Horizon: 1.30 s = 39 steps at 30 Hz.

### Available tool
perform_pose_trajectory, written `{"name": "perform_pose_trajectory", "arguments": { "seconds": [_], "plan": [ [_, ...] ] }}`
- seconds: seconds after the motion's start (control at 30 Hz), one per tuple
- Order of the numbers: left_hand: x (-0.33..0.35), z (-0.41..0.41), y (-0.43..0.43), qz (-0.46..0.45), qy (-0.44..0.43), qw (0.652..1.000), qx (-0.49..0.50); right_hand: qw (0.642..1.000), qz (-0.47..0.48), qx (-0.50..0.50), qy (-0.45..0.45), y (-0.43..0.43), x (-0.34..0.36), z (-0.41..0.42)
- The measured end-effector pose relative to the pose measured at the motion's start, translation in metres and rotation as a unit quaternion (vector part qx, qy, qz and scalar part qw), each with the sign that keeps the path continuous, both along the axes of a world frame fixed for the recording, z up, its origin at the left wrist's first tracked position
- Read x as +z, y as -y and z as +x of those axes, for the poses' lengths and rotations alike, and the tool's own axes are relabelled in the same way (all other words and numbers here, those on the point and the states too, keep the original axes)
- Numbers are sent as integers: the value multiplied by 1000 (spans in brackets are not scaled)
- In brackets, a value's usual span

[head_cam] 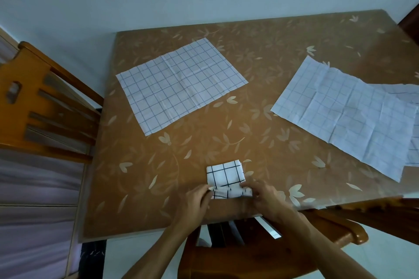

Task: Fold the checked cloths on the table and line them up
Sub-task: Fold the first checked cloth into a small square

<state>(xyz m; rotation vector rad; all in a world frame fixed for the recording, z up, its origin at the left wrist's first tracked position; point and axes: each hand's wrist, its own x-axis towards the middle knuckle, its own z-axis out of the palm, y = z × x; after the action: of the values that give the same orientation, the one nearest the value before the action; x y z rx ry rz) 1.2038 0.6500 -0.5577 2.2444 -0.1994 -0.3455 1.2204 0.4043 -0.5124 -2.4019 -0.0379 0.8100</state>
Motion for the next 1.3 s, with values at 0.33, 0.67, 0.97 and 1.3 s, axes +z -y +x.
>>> {"name": "perform_pose_trajectory", "arguments": {
  "seconds": [0.33, 0.67, 0.97, 1.3],
  "plan": [
    [-6, 15, 7, -61, -131, 981, 133, 995, -22, -101, 1, -2, -31, 22],
    [5, 24, 22, 38, -116, 980, 160, 986, -61, -151, 27, -18, -36, 28],
    [0, 36, 24, 187, -74, 974, 110, 979, -80, -181, 54, -23, -41, 28],
    [-17, 19, 39, 261, 234, 933, -79, 976, -95, -175, 85, -25, -48, 29]
  ]
}}
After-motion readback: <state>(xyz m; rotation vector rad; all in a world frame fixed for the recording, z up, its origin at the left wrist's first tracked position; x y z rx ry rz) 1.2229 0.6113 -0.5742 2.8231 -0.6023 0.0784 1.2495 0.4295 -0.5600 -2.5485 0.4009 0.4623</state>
